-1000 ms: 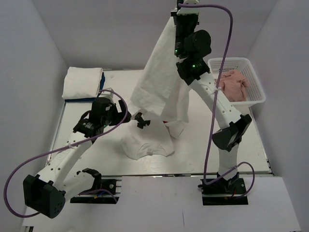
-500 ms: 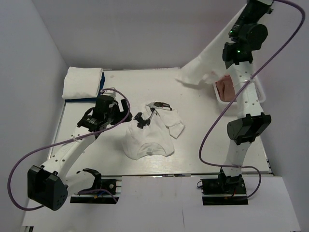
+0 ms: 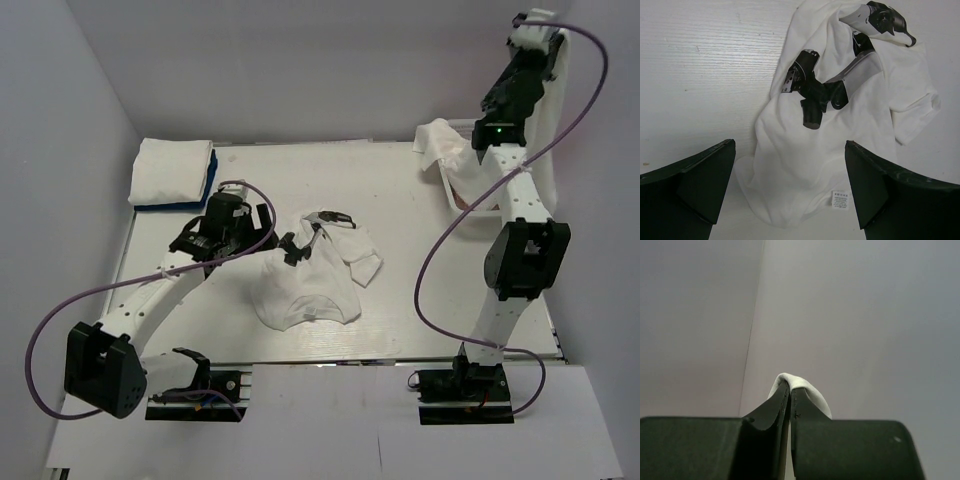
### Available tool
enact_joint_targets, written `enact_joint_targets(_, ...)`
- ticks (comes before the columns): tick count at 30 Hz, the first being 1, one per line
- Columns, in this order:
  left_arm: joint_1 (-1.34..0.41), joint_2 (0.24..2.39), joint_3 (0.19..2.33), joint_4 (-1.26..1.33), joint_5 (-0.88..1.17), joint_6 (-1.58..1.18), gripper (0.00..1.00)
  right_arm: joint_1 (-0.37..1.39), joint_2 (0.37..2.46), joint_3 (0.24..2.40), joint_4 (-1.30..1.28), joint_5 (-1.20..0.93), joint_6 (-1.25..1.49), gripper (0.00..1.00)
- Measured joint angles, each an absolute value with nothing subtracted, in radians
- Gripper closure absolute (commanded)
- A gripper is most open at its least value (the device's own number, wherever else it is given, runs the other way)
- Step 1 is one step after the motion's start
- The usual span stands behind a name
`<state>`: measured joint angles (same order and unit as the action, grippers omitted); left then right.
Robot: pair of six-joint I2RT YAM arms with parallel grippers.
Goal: Fold and stack the t-shirts
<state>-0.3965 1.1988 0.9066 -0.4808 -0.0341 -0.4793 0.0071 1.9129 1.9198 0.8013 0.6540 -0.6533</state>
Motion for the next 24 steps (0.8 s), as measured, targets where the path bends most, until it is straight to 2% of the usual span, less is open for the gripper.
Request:
enact_joint_targets(4,-0.397,1.230,0.917,-0.479,-0.028,-0.479,0.00,0.013,1.949,1.746,0.719,0.740,-0.573,1.00)
enact_joint_targets(9,-0.397,1.238,0.927,-0.482,-0.018,-0.479,0.00,-0.013,2.011,1.674,0.429,0.783,-0.293,1.00)
enact_joint_targets(15,-0.397,1.253,0.930,-0.488,-0.008,-0.487,0.00,-0.065,2.114,1.692,0.035,0.596,0.003,1.00)
enact_joint_targets(18,-0.397,1.264,0.930,-0.490,0.000,-0.491,0.00,-0.072,2.151,1.692,-0.089,0.488,0.099,0.96)
enact_joint_targets(21,-0.397,1.275,0.930,-0.495,0.005,-0.498,0.00,-0.079,2.172,1.692,-0.152,0.400,0.149,0.71)
enact_joint_targets(22,-0.397,1.278,0.930,-0.496,0.006,-0.499,0.00,-0.083,2.173,1.693,-0.165,0.372,0.148,0.50)
enact_joint_targets(24,-0.397,1.282,0.930,-0.498,0.008,-0.498,0.00,-0.092,2.173,1.708,-0.195,0.329,0.150,0.38)
